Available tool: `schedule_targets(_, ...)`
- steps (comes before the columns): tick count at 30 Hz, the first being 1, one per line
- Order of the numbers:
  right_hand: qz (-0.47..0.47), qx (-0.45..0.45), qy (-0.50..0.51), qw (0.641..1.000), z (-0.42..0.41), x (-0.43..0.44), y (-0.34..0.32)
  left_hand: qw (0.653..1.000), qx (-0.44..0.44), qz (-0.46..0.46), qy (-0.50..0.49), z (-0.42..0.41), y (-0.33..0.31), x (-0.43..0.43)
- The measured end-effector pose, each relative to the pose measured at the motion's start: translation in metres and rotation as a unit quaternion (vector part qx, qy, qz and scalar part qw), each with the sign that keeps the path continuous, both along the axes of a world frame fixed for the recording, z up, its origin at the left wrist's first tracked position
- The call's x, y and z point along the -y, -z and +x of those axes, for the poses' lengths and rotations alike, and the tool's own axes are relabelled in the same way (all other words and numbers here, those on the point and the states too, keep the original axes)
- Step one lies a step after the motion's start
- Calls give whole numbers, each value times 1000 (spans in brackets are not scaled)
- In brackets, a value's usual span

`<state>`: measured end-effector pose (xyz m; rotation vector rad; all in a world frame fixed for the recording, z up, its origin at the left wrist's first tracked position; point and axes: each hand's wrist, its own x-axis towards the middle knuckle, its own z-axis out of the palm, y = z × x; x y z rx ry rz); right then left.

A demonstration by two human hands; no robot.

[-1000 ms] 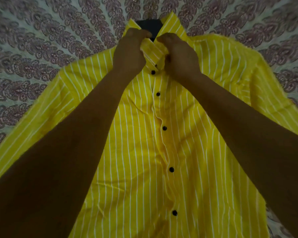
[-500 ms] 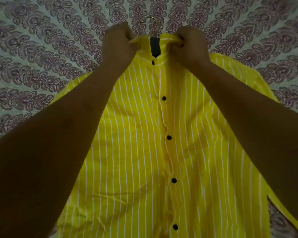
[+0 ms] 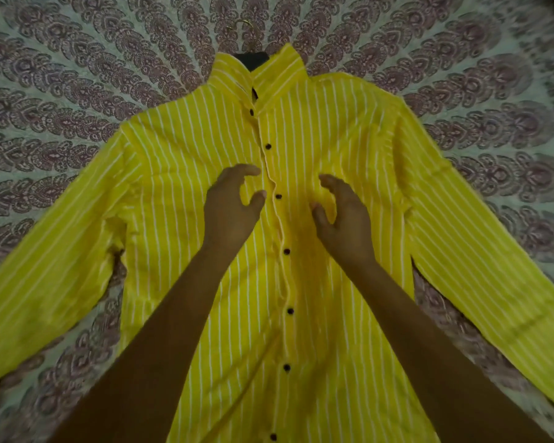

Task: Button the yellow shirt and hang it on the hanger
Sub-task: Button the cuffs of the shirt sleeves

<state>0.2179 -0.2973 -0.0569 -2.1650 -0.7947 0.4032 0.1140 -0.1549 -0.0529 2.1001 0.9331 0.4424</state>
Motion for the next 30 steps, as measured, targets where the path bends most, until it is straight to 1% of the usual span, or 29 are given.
schedule_targets(6,-50,-16,19,998,-65,100,-25,997,-37,-19,71,-58,-26,90)
schedule_targets(9,-68,-26,48,996,-88,140,-38,992,-73,-35,94,-79,-40,122)
schedule_targets(14,-77,-43,129,988,-117,216,-67,983,-99,-26,153,-95,-66,178)
schedule_targets(21,-85,-71,222,969,-116,302,-73,963,-132,-22,235,-70,-79,262)
schedule_targets(26,-73,-102,266,956,-93,378,-60,943,-161,-10,292,-28,-68,339)
schedule_targets(30,-90,-106,287,948,-71,438,-43,934,-186,-28,304,11,-55,405)
